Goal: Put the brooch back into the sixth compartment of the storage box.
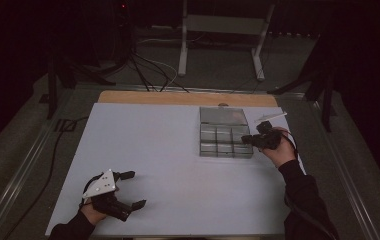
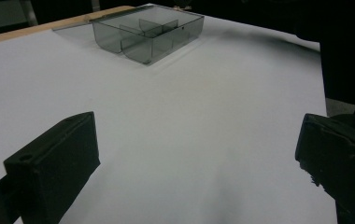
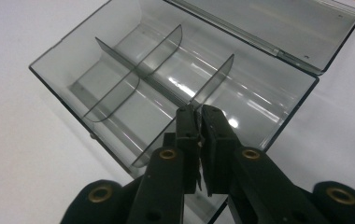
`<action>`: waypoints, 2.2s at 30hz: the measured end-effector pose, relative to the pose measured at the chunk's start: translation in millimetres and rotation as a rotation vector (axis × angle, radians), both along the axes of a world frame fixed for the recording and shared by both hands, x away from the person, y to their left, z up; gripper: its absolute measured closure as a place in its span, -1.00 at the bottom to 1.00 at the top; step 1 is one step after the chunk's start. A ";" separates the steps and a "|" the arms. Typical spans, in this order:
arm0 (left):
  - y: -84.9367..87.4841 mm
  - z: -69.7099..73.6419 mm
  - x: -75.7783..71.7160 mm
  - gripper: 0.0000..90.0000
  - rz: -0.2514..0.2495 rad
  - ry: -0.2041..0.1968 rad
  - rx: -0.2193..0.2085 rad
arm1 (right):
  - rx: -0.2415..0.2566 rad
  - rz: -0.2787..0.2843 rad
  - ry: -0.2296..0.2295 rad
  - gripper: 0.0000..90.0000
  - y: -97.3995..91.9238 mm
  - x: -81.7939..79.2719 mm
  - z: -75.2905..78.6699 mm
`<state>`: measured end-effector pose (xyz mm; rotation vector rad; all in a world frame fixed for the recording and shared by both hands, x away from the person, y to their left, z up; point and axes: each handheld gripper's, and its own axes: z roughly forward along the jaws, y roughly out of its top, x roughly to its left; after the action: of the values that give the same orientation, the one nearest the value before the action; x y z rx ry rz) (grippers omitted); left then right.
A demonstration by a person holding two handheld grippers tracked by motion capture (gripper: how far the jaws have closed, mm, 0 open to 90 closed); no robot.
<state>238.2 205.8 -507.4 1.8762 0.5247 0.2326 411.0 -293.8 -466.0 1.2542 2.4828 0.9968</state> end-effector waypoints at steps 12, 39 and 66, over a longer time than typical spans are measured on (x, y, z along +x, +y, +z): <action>0.1 -0.1 0.4 -0.98 -0.001 0.002 -0.003 | 0.049 0.014 -0.009 0.47 -3.4 -1.2 1.7; -0.2 -0.2 0.8 -0.98 -0.001 0.001 -0.002 | 0.169 0.160 -0.104 -1.00 10.0 -21.9 17.7; -0.1 -0.2 0.0 -0.98 -0.001 -0.001 0.002 | 0.238 0.205 -0.085 -1.00 13.7 -63.8 30.4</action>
<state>238.2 205.7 -507.6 1.8784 0.5227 0.2340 347.3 -280.2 -435.6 1.0050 2.5229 1.4006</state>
